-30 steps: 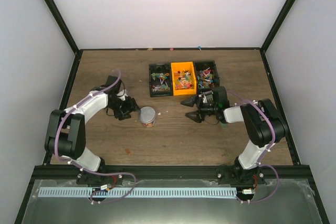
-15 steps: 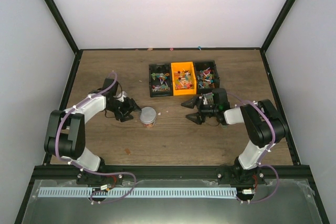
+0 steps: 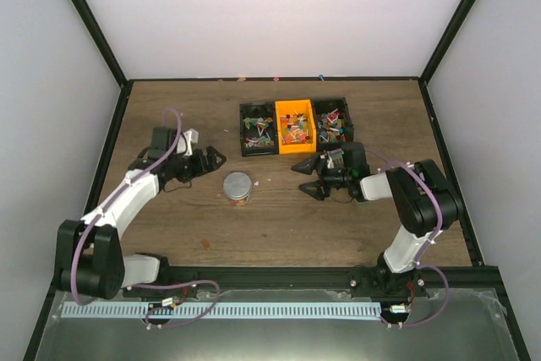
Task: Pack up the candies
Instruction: Close the box lid on the packing bottle, then screw the bottle lid onto the packing bottle.
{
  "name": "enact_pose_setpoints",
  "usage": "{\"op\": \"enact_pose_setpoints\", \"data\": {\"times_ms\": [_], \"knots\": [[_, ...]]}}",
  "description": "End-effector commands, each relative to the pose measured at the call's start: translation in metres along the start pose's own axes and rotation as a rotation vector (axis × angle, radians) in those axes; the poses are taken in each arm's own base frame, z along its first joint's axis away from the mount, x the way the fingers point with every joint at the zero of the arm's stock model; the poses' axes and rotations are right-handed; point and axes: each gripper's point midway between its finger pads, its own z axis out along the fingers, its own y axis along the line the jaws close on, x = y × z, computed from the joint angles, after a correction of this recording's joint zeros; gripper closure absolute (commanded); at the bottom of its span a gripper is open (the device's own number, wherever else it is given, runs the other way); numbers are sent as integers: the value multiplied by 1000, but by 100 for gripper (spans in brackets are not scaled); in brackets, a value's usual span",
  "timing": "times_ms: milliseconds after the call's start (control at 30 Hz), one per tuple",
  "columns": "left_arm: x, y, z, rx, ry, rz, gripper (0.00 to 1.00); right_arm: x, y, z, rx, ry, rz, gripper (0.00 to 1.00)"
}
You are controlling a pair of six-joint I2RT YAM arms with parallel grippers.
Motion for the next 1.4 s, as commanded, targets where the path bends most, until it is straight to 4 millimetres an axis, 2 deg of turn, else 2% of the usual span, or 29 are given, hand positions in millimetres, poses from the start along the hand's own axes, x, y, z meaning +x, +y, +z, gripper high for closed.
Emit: {"op": "enact_pose_setpoints", "data": {"times_ms": [0, 200, 367, 467, 567, 800, 900, 967, 1000, 1033, 1133, 1267, 1367], "knots": [[-17, 9, -4, -35, -177, 179, 0, -5, 1, 3, -5, -2, -10, 14], [-12, 15, -13, 26, -364, 171, 0, -12, 0, 8, 6, 7, -18, 14], [-19, 27, -24, -11, -507, 187, 0, -16, 0, 12, 19, 17, -28, 14], [-16, 6, -34, 75, -590, 328, 0, -17, -4, 14, 33, 28, -28, 14], [-5, -1, -37, 81, -623, 425, 0, -18, -8, 17, 44, 41, -27, 14], [24, -10, -21, 50, -519, 580, 0, -22, -16, 23, 70, 65, -14, 14], [34, -21, -17, 164, -504, 539, 0, -23, -19, 25, 77, 71, -12, 14], [49, -38, -17, 317, -500, 542, 0, -22, -22, 26, 81, 78, -5, 14], [64, -38, -12, 353, -466, 576, 0, -22, -23, 26, 83, 80, 0, 14], [67, -29, -2, 296, -426, 552, 0, -22, -25, 26, 85, 80, 1, 14], [77, -30, 14, 206, -367, 709, 0, -20, -29, 26, 92, 82, 7, 14], [69, -30, 11, 147, -422, 758, 0, -18, -36, 25, 104, 87, 21, 14], [76, -25, 16, 145, -399, 809, 0, -19, -43, 24, 118, 83, 34, 14]]}}
